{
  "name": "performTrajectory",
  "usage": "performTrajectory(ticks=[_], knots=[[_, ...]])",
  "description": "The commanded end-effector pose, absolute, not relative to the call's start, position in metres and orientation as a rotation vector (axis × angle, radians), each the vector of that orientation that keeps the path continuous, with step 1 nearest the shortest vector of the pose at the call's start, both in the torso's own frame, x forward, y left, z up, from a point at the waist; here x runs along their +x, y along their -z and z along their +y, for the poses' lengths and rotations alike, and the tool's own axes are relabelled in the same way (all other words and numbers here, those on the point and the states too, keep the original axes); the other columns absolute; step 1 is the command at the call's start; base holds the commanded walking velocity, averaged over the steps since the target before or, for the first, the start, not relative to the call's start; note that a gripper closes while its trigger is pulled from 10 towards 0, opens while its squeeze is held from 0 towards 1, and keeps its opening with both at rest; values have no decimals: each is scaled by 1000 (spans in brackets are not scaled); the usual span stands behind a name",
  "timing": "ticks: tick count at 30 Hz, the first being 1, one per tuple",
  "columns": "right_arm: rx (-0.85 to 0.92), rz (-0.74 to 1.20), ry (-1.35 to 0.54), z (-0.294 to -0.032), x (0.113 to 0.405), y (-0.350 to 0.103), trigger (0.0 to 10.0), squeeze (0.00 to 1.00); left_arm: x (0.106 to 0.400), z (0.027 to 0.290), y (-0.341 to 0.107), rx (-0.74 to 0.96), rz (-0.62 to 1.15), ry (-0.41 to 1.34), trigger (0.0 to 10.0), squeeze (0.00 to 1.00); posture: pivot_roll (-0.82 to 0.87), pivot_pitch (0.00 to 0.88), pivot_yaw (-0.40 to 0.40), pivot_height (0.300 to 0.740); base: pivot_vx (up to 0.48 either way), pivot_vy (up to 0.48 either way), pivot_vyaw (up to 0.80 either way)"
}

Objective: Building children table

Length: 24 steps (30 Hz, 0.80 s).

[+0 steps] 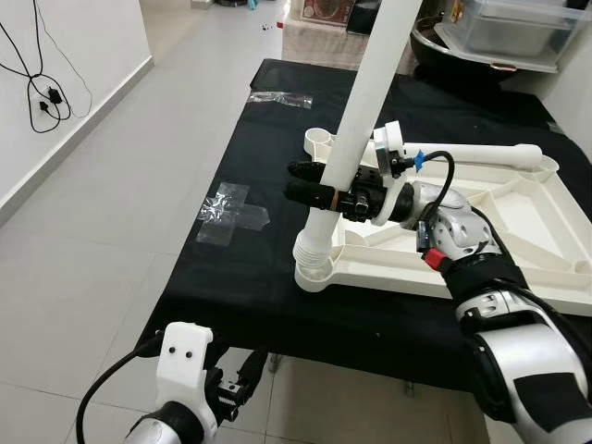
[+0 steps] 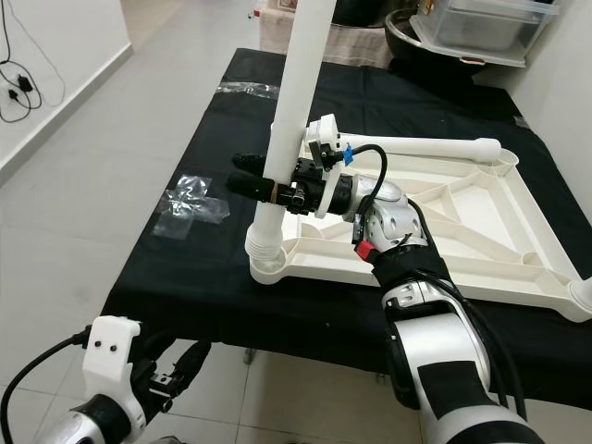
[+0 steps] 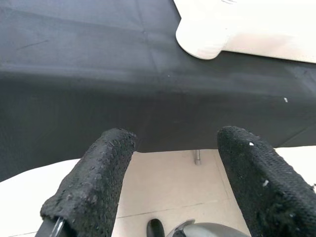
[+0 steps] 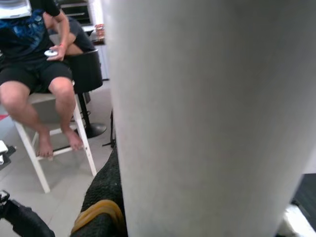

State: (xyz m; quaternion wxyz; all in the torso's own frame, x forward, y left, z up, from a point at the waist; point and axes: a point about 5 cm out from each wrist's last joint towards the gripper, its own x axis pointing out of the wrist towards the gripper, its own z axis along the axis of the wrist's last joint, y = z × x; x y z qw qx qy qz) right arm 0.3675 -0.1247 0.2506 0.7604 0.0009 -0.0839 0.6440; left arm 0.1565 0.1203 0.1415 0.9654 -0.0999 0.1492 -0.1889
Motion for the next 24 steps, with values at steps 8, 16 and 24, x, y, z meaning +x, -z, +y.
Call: performTrajectory(ticks=[8,16,24], knots=[[-98,-159,-1504,-119,367,-252,10000,0,148,121,-140,-198,338,395,10000,0,211,176,-93,740,0,0,0],[-174,-146,-1549,-116,366,-247,10000,0,146,123,-144,-195,339,388,10000,0,221,201,-86,740,0,0,0],[-216,-163,-1534,-113,369,-252,10000,0,143,125,-144,-184,346,380,10000,0,228,214,-85,740,0,0,0]])
